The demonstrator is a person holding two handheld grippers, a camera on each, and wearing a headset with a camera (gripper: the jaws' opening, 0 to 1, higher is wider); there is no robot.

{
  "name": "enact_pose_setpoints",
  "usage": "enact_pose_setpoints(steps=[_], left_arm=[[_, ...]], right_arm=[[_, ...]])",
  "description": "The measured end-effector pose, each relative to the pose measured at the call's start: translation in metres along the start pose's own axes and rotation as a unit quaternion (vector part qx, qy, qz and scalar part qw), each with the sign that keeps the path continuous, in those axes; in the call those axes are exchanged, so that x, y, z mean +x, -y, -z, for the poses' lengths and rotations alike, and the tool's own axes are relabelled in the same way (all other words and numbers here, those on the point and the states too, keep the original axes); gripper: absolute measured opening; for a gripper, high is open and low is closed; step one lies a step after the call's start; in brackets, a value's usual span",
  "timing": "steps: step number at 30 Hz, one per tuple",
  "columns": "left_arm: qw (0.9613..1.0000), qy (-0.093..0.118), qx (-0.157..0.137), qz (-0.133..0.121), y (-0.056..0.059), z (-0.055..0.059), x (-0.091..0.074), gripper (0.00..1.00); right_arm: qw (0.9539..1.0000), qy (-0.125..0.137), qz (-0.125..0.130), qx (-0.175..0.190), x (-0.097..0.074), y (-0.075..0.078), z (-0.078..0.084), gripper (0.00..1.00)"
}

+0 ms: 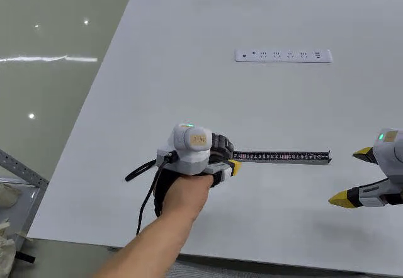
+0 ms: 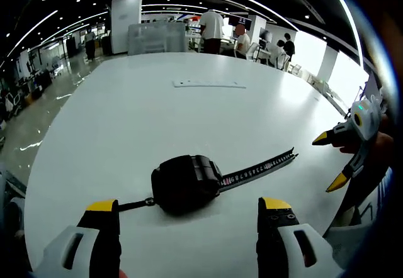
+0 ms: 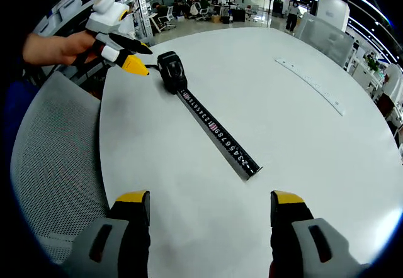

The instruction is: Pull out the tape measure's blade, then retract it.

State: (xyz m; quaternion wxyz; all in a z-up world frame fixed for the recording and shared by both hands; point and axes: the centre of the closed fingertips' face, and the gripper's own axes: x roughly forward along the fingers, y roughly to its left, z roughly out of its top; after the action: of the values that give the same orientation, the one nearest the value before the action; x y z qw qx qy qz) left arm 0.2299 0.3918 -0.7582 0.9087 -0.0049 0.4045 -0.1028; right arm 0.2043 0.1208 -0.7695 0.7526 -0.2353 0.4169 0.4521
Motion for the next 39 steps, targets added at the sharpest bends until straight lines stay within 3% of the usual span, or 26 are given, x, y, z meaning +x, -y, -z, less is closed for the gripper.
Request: enact_pose_setpoints(steps=[3, 8, 13, 16, 18, 22, 28, 39], left_arm=[[1.0, -0.004, -0.004, -0.003, -0.001, 0.0, 0.006, 0.87], [0.9998, -0.002, -0.015, -0.011, -0.002, 0.0, 0.014, 0.86], [0.9989, 0.024, -0.028, -0.029, -0.009, -0.009, 0.018, 0.83], [0.9985, 0.025, -0.037, -0.031, -0.01, -0.01, 0.024, 0.82], [0.9985, 0.021, -0.038, -0.033, -0.01, -0.009, 0.028, 0.82], [0.9981, 0.021, -0.043, -0.039, -0.01, -0.007, 0.033, 0.82], [0.9973, 0.027, -0.054, -0.042, -0.008, -0.007, 0.038, 0.81], [0.9961, 0.026, -0.063, -0.056, -0.014, -0.002, 0.046, 0.78]], right_arm=[[0.9998, -0.006, -0.003, -0.02, 0.004, 0.006, -0.001, 0.73], [0.9957, -0.017, 0.013, -0.09, 0.012, 0.025, -0.005, 0.63], [0.9924, -0.023, 0.001, -0.121, 0.022, 0.033, -0.007, 0.55], [0.9896, -0.031, -0.014, -0.14, 0.028, 0.036, -0.006, 0.52], [0.9848, -0.033, -0.026, -0.169, 0.031, 0.038, -0.007, 0.49], [0.9813, -0.041, -0.038, -0.184, 0.036, 0.042, -0.007, 0.47], [0.9712, -0.056, -0.064, -0.223, 0.041, 0.046, -0.007, 0.4], [0.96, -0.08, -0.097, -0.25, 0.052, 0.049, -0.002, 0.32]])
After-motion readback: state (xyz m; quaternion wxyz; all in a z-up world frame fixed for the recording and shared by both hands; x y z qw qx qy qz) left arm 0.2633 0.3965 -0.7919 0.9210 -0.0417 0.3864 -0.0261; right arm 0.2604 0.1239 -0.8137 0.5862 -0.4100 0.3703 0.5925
